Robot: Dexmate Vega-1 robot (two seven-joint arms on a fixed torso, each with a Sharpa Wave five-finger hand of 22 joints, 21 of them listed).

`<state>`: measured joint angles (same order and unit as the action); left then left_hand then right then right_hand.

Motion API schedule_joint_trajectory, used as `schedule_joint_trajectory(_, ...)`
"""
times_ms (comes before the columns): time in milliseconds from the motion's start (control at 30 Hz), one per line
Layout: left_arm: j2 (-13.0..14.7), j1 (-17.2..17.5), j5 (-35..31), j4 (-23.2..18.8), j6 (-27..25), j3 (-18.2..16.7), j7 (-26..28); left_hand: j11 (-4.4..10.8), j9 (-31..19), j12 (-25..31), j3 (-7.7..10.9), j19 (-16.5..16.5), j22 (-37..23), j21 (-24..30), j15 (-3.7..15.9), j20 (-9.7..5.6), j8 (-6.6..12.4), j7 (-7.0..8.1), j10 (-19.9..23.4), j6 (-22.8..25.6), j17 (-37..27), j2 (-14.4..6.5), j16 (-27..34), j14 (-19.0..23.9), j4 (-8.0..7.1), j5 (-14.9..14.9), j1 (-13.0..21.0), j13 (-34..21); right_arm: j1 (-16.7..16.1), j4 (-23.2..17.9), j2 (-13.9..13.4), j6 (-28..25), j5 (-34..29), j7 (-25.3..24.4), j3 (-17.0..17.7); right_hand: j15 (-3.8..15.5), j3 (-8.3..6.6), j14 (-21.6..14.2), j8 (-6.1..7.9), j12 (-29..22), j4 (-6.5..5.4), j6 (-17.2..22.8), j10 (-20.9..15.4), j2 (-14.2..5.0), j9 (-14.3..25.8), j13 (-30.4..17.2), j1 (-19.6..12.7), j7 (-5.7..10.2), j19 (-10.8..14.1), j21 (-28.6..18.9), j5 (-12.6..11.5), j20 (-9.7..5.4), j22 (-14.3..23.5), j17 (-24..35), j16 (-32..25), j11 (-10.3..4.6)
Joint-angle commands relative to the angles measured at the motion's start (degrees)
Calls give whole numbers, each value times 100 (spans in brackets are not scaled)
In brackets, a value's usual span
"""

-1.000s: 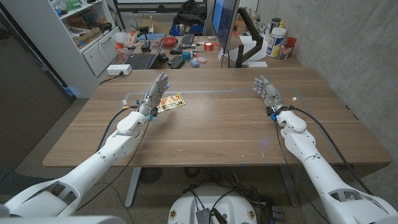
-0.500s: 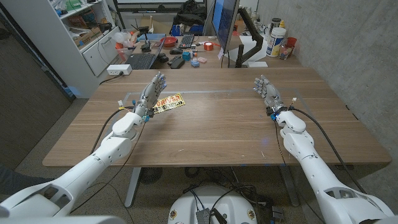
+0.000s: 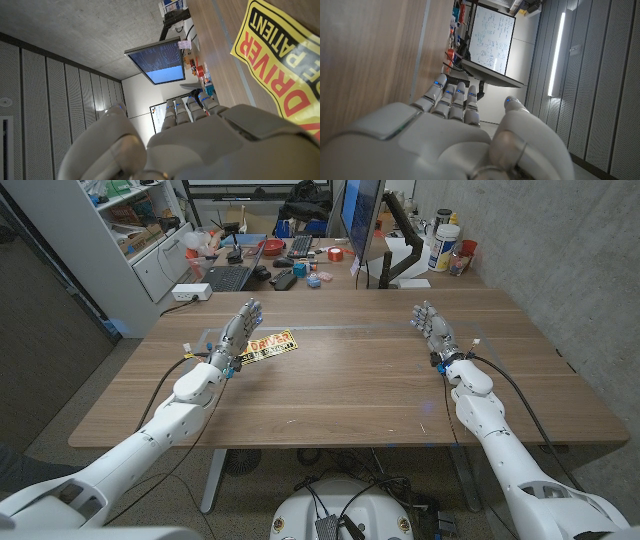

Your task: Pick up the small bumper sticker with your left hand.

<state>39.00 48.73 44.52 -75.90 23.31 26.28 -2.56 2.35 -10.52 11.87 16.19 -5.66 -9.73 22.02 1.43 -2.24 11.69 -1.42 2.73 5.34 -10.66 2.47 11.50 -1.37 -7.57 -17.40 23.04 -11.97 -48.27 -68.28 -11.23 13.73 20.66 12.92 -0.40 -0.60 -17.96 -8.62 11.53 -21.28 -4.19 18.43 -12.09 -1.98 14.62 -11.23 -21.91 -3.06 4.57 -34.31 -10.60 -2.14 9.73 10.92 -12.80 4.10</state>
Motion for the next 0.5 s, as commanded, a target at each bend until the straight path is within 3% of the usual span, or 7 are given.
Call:
schedule_joint_trajectory(33, 100, 107, -76, -20, 113, -48, 105, 3, -27, 31, 7, 32, -27, -9, 11, -173, 51, -15, 61, 56, -8, -41, 11, 30, 52, -32, 30, 8, 0, 103, 110, 140, 16, 3, 114, 16, -3, -49, 9, 42, 46, 44, -48, -77, -14, -8, -10, 34, 55, 21, -23, -78, 18, 3, 10, -24)
schedule_joint_trajectory(500, 343, 321, -123, -195, 171, -154, 213, 1, -28, 32, -6, 38, -28, -50, 1, -159, 48, -21, 88, 86, -6, -51, 5, 48, 63, -40, 42, 30, -11, 114, 165, 167, 12, -9, 137, 17, -2, -94, 7, 71, 68, 56, -68, -82, -56, 13, -14, 38, 96, 51, -22, -60, 19, -6, 12, -29)
